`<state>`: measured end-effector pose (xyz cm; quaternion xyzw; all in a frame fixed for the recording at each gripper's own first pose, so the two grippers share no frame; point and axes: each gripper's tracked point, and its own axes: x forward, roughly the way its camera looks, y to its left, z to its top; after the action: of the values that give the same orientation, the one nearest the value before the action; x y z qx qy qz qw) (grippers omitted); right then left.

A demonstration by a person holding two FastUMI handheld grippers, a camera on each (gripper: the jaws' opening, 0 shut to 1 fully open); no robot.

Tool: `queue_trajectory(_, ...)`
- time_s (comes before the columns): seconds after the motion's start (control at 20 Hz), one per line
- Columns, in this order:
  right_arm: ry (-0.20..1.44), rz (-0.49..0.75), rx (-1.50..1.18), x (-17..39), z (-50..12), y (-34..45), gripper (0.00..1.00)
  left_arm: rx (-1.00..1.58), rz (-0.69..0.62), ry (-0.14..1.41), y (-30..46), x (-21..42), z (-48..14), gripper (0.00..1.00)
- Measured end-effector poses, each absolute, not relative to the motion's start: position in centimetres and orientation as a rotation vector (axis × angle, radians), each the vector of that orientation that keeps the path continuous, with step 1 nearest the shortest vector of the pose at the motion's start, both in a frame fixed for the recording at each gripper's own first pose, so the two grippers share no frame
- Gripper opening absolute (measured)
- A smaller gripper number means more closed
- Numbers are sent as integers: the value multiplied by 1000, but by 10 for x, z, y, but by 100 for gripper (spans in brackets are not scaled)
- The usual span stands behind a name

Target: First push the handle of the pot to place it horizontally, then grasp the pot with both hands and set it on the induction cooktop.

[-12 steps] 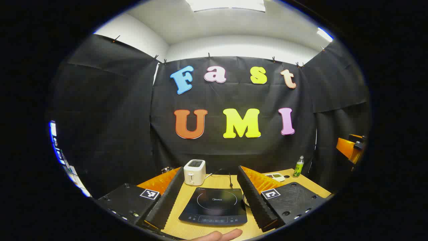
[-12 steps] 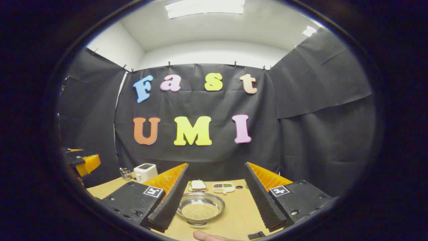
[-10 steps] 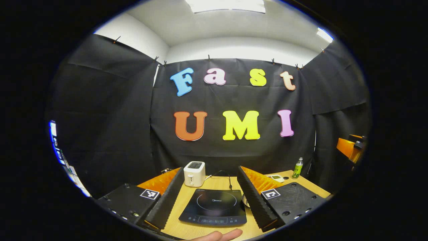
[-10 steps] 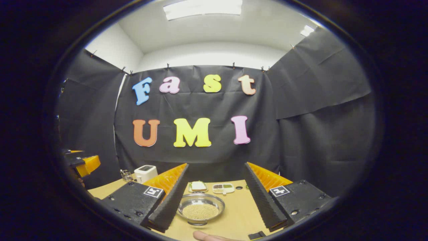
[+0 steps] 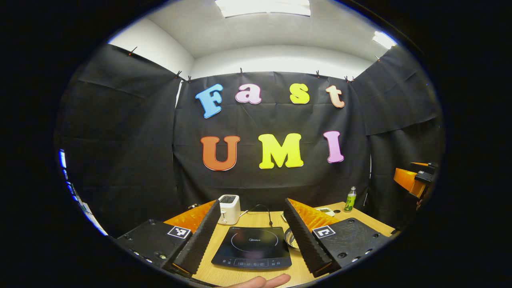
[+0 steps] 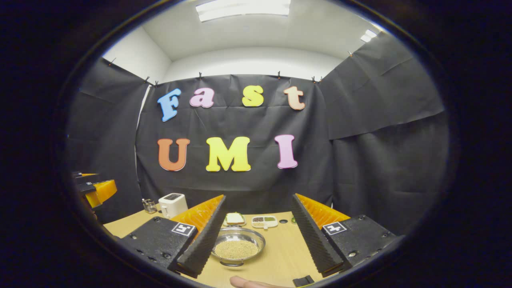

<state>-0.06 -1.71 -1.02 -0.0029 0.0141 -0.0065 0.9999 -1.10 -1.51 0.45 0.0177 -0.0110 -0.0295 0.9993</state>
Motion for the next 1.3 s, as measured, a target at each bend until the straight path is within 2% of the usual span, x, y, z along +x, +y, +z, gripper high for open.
queue_trajectory(0.05,28,-18,-5,1,-10,-19,100,36,-59,-20,-16,-11,4,95)
queue_trajectory(0.15,35,-21,-3,3,-14,-19,100,32,-59,-17,-15,-12,2,95)
queue_trajectory(0.25,51,-14,4,8,-22,-17,96,32,-57,-10,-14,-13,-1,95)
queue_trajectory(0.3,63,-8,12,12,-27,-15,96,32,-55,-8,-12,-12,-2,95)
queue_trajectory(0.35,76,-1,21,15,-32,-13,100,31,-57,-10,-13,-13,-3,95)
queue_trajectory(0.4,92,3,29,19,-38,-11,96,31,-60,-13,-13,-13,-3,95)
queue_trajectory(0.65,188,22,56,42,-74,-2,96,17,-65,-1,-11,-15,-15,95)
queue_trajectory(0.75,226,51,84,49,-90,7,88,21,-64,13,-8,-16,-21,94)
queue_trajectory(0.85,269,71,98,57,-110,13,73,27,-57,14,-5,-18,-25,95)
queue_trajectory(0.95,302,83,82,65,-128,19,55,30,-57,11,-4,-20,-28,95)
queue_trajectory(1.0,316,99,66,70,-139,26,36,28,-57,9,-3,-22,-28,95)
queue_trajectory(1.05,331,116,56,74,-146,32,40,26,-56,11,-2,-22,-30,95)
queue_trajectory(1.1,349,134,55,76,-157,39,33,24,-53,13,0,-23,-32,95)
queue_trajectory(1.15,378,150,55,79,-168,47,24,23,-49,13,2,-24,-33,95)
queue_trajectory(1.2,417,165,55,82,-184,53,4,22,-46,12,5,-24,-33,95)
queue_trajectory(1.3,484,185,37,85,-208,62,1,22,-38,14,11,-25,-35,95)
